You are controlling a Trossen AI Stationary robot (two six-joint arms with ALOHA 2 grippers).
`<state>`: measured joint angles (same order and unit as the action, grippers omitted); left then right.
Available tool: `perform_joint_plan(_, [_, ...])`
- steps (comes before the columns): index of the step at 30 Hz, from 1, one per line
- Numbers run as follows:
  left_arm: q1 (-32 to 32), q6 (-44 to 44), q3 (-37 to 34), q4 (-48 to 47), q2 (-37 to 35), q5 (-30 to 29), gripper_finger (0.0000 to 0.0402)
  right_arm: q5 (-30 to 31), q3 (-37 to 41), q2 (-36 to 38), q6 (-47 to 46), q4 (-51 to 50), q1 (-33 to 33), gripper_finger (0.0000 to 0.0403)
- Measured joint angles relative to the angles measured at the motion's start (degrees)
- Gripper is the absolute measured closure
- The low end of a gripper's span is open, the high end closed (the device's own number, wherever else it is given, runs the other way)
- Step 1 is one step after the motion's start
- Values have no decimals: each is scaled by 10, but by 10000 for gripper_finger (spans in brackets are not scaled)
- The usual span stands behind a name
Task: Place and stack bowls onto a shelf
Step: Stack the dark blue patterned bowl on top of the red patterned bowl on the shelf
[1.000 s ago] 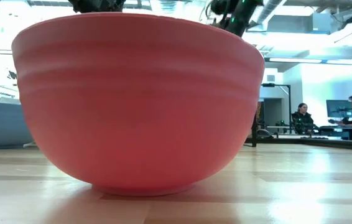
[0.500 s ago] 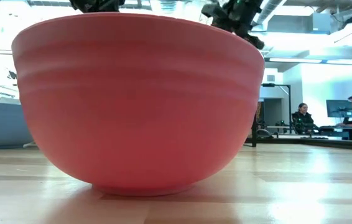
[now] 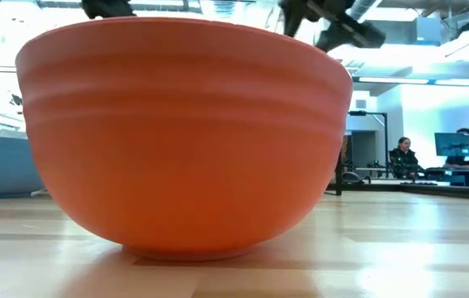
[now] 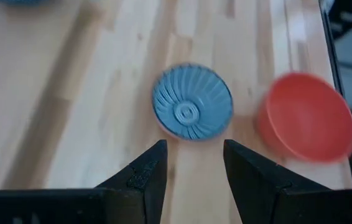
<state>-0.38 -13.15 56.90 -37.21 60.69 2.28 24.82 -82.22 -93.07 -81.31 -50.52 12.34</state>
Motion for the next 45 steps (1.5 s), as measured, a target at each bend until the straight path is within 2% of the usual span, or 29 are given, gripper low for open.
perform_joint_plan(3, [-35, -5, 0, -12, 0, -3, 260, -7, 1, -22, -59, 24, 37, 200])
perform_joint_plan(6, [-68, -16, -6, -2, 0, -14, 260, -42, 2, -50, -74, 73, 65, 200])
perform_joint_plan(9, [-90, -43, -11, 4, 3, -7, 260, -74, 2, -71, -94, 87, 78, 200])
perform_joint_plan(12, [-108, -72, -11, 12, 12, 0, 260, -74, 0, -87, -123, 88, 83, 200])
perform_joint_plan(21, [-143, -101, -12, 54, 68, -29, 260, -89, -4, -91, -141, 44, 103, 200])
perform_joint_plan(24, [-145, -106, -11, 74, 96, -44, 260, -79, -3, -101, -144, -4, 96, 200])
perform_joint_plan(29, [-144, -164, -12, 85, 133, -53, 260, -81, 0, -136, -60, 46, 32, 200])
perform_joint_plan(34, [-147, -215, -12, 97, 151, -60, 260, -133, 0, -163, 8, 90, -17, 200])
perform_joint_plan(39, [-156, -266, -12, 91, 150, -83, 260, -144, 0, -181, 39, 85, -36, 205])
perform_joint_plan(45, [-174, -305, -11, 102, 148, -125, 260, -147, 0, -194, 82, 86, -38, 243])
